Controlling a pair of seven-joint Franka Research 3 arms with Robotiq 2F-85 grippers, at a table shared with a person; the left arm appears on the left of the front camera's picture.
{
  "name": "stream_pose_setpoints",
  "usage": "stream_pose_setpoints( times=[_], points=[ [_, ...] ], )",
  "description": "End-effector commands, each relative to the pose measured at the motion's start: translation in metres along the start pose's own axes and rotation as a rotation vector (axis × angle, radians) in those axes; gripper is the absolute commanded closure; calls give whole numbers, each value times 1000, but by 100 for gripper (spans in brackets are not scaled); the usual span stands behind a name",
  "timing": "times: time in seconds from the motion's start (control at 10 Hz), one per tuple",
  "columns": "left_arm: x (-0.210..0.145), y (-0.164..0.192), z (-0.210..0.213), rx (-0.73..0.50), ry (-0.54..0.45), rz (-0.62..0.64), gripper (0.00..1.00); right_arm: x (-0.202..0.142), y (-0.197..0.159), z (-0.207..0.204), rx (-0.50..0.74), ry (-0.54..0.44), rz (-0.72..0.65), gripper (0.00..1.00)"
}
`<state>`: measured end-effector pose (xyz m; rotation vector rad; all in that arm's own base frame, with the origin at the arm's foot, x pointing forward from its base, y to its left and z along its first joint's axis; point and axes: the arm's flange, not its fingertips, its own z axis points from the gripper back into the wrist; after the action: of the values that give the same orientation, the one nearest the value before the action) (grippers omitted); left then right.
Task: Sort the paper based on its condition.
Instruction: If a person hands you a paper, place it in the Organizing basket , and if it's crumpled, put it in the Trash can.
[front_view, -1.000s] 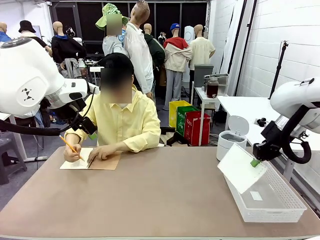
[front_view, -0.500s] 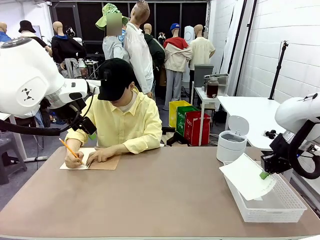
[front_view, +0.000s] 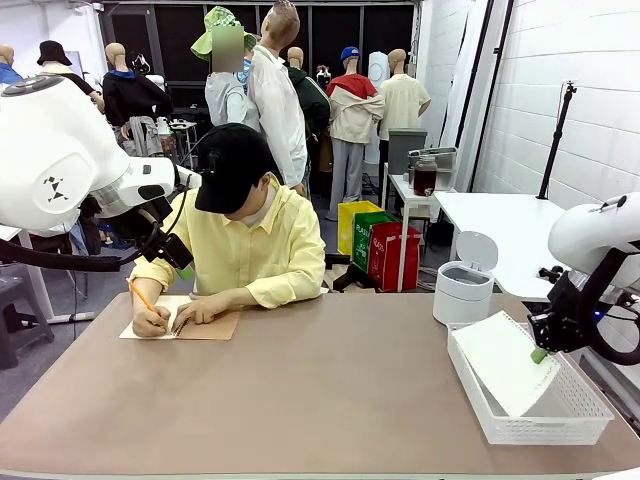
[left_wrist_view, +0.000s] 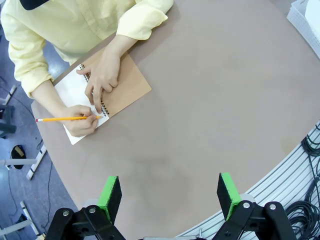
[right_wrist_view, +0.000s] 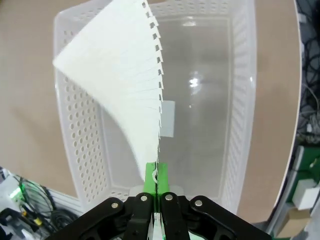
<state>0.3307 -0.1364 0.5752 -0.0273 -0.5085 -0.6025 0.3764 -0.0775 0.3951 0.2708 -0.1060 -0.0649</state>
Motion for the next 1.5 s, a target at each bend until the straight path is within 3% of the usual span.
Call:
stream_pose_setpoints(
  times=[0.0,0.6,1.1,1.4],
  points=[
    [-1,1,-1,-2,-9,2,0,-45,3,-30,-23,14,-87,100],
    [-1,1,-1,-2,-9,2,0,-36,13,-30,-22,47,-214,100],
    [-1,1,-1,-2,-9,2,0,-33,25,-20,-76,115,-220,3],
    [-1,1,-1,-2,-9,2,0,-31,30,-3,-119,137,-207,0]
  ],
)
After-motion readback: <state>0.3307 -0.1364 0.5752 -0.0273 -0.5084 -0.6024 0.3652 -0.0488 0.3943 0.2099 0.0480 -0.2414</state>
